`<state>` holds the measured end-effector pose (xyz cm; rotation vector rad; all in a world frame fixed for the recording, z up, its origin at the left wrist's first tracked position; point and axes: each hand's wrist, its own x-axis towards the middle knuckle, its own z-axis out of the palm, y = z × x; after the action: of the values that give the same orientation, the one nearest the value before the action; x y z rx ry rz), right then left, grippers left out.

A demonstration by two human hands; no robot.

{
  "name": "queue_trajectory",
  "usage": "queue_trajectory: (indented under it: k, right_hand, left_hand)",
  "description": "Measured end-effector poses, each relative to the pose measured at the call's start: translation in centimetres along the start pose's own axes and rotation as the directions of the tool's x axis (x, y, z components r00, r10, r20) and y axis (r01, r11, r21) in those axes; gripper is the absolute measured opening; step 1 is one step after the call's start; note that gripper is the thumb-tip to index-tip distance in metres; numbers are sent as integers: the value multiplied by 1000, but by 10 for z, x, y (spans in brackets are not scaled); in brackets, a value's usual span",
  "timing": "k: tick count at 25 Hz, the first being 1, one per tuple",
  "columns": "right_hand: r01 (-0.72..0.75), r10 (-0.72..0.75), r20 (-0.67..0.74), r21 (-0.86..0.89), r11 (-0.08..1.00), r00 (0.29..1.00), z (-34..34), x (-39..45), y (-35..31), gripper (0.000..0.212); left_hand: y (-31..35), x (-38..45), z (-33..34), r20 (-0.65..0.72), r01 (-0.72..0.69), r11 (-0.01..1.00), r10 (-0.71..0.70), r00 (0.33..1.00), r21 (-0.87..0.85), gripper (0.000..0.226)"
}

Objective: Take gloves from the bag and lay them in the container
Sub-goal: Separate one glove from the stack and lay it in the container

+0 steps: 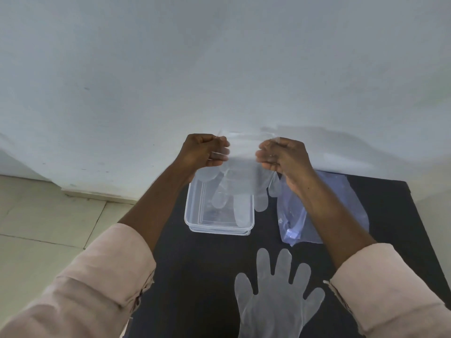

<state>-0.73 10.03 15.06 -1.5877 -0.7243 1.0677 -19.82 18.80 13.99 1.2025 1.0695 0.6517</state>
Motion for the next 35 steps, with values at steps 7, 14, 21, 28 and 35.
queue_trajectory:
  k: [7,14,21,28,35]
  right_hand:
    - [67,-71,-36,-83,994,997,43,62,-4,17]
    - [394,-407,-47,-170,903,912,60,87,-17,20]
    - [506,-529,-12,-276,817,848,45,47,59,21]
    - [465,-449,225,-696,547,865,32,39,170,32]
    - [441,-325,358,-866,235,875,31,32,176,18]
  left_hand:
    - [8,58,-30,-91,-57,998,57,994,7,14]
    - [22,85,-43,-148,-224,974,216,965,-40,9]
    - [-41,49,-42,-113,-309,946,319,941,102,16]
    - [-161,36,-59,149,-370,468,444,883,803,32]
    - [-162,38,-61,261,-331,330,238,936,884,57]
